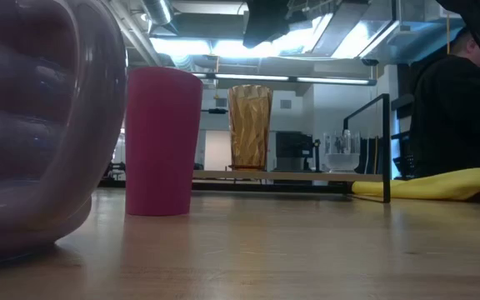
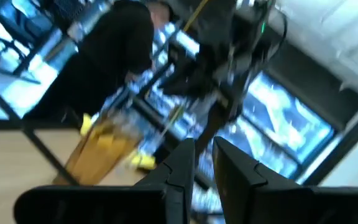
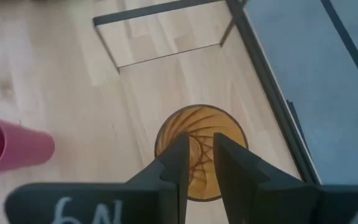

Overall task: Stack small to large cups/mugs on shelf
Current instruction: Put the brown cup on the shelf

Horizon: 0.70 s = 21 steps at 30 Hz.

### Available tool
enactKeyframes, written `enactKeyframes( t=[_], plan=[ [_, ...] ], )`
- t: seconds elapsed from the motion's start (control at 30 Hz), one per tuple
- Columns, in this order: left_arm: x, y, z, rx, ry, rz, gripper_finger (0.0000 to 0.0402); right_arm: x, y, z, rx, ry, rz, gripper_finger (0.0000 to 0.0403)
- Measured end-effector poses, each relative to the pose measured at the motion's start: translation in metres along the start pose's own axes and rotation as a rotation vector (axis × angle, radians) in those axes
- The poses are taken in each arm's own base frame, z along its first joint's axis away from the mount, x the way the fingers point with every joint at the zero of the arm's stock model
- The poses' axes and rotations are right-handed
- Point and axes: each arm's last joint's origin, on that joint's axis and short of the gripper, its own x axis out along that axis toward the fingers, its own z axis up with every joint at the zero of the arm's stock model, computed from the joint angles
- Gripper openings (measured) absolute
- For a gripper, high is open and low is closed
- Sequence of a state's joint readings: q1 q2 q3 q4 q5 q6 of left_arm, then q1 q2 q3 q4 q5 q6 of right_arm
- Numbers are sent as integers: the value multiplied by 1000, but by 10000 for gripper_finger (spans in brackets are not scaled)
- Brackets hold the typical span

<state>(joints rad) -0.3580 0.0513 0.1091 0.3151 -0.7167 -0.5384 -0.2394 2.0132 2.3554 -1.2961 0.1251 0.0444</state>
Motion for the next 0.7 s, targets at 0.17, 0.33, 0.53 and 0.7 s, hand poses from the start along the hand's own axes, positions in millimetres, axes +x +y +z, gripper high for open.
enactKeyframes(
  t=[0.17,0.33,0.53,0.7],
  plan=[
    [-1,-5,16,23,-159,14,53,0,-2,2,103,-24,-61,74],
    [-4,-5,28,-34,-299,120,53,0,-2,5,139,-61,-59,74],
    [-6,-2,35,-105,-393,223,53,-2,6,8,58,-91,-48,74],
    [-5,-20,51,-99,-374,-174,53,-4,19,15,87,-179,-14,74]
  ],
)
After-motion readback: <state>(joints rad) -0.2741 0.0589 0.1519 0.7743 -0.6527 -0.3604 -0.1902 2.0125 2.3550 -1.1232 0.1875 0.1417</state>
